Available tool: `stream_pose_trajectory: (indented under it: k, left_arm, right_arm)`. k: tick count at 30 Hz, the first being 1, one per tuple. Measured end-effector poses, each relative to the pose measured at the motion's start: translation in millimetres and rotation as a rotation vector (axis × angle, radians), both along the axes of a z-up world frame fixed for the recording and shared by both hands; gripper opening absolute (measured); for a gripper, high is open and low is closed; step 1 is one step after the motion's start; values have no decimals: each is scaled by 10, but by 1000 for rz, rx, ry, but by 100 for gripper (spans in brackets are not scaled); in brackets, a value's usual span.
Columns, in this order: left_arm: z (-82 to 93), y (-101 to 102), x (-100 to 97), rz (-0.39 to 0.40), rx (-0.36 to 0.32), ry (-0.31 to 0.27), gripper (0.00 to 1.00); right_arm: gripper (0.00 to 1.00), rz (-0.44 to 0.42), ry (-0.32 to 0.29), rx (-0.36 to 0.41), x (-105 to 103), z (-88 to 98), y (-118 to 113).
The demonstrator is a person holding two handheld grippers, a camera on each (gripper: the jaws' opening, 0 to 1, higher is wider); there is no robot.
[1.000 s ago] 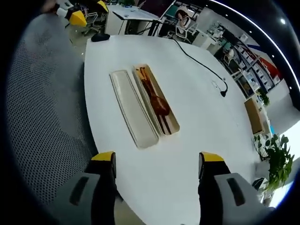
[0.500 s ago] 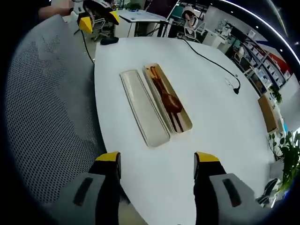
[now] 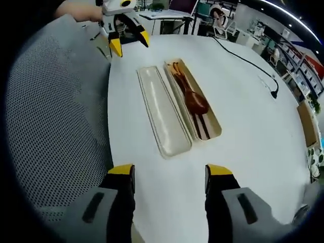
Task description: Arrange the utensils inside the cutlery case until each visible utensil rests in its matching compartment.
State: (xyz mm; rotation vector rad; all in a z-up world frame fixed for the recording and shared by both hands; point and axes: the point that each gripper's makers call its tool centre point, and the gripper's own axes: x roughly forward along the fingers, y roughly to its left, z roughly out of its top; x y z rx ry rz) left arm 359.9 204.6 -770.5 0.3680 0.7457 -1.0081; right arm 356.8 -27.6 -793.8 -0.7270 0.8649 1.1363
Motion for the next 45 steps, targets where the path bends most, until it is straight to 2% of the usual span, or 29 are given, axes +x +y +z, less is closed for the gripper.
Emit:
stream_pose_trajectory:
  k: [5, 9, 12, 16, 18, 19, 22, 24, 25, 27, 28, 29, 30, 31, 35, 40, 45]
  left_arm:
    - [-156, -60, 97, -25, -1, 34, 49]
    - [-242, -85, 141, -55, 20, 41, 49]
    - [-283, -109, 183, -52, 1, 58, 49]
    - [-349, -146, 191, -59, 2, 80, 48]
    - [-358, -178, 192, -61, -12, 88, 48]
    - [-358, -210, 194, -48, -31, 110, 48]
    - [-388, -261, 206, -64, -25, 102, 49]
    - [-419, -299, 180, -75, -19, 120, 49]
    - [-452, -320, 146, -121, 25, 106, 49]
    - [-490, -341, 117, -148, 60, 103, 49]
    - [-501, -369, 115, -153, 60, 94, 49]
    - [-516, -376, 115, -156, 61, 95, 49]
    - [-500, -405, 154, -179, 56, 59, 48]
    - [-510, -379, 137, -157, 67, 80, 47]
    - [-505, -386, 149, -157, 62, 72, 46]
    - [-524, -358, 134, -211, 95, 24, 42]
    - [-522, -361, 103, -223, 85, 22, 41]
  right_arm:
    - [52, 26, 30, 25, 59, -84, 85]
    - [50, 49, 48, 17, 91, -181, 136]
    - [49, 71, 68, 7, 84, -252, 177]
    - [48, 71, 74, 21, 108, -277, 219]
    - [48, 76, 74, 27, 120, -284, 235]
    - [48, 78, 77, 27, 125, -289, 242]
    - [47, 86, 78, 27, 145, -298, 255]
    - [46, 85, 80, 32, 160, -310, 267]
    - [46, 84, 85, 25, 163, -333, 266]
    - [45, 93, 88, 23, 159, -362, 270]
    - [44, 109, 67, 35, 186, -346, 294]
    - [42, 100, 74, 23, 182, -350, 271]
    - [41, 100, 73, 22, 199, -348, 273]
    - [40, 100, 72, 22, 204, -346, 271]
    - [35, 141, 62, 4, 158, -344, 278]
    - [34, 165, 61, -11, 112, -344, 284]
    - [34, 181, 61, -53, 102, -344, 294]
